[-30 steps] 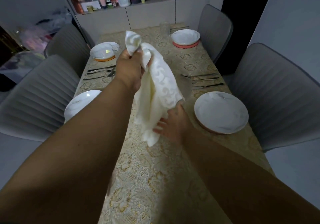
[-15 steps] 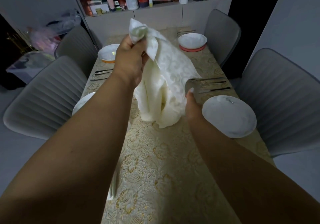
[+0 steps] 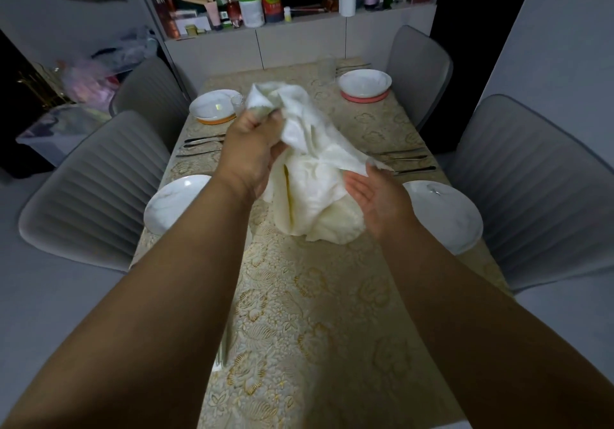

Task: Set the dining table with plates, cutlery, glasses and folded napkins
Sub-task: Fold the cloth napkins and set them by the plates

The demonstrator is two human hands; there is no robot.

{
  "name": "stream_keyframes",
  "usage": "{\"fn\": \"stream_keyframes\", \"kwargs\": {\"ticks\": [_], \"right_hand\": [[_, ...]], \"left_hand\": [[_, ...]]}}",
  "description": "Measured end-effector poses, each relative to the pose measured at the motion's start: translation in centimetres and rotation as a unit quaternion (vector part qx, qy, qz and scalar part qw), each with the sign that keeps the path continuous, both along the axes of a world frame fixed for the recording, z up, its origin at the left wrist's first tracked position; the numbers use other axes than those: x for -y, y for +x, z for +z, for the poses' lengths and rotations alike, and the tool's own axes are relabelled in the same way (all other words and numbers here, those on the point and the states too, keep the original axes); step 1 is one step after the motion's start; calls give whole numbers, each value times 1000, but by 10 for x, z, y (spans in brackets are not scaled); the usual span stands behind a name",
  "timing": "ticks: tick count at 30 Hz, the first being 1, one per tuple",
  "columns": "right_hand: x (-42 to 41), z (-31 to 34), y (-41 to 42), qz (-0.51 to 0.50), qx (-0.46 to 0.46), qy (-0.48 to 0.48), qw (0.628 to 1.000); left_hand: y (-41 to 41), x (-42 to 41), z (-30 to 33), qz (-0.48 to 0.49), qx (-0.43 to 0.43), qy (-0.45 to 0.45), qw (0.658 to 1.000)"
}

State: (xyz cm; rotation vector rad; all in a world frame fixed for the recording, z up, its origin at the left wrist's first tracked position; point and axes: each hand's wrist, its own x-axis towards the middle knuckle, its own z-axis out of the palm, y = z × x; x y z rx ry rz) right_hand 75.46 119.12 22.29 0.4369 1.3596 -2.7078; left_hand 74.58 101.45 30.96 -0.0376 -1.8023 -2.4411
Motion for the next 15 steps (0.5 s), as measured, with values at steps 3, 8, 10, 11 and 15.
{"fn": "stream_keyframes", "kwargs": {"ticks": [3,8,10,11,15], "right_hand": [[-13,-1,4,-32,-12,20,999],[-10,-14,14,-3,128,50,991],[-8,-29,16,86,172,-24,981],[-5,-35,17,112,178,-61,976],[14,-18,-1,101,143,-151,973]], "left_hand": [[10,5,-6,18,7,5,1000],[12,1,13,54,24,64,996],[14,-3,15,60,25,74,995],[16,-4,15,61,24,76,995],[19,1,19,69,5,119,991]]}}
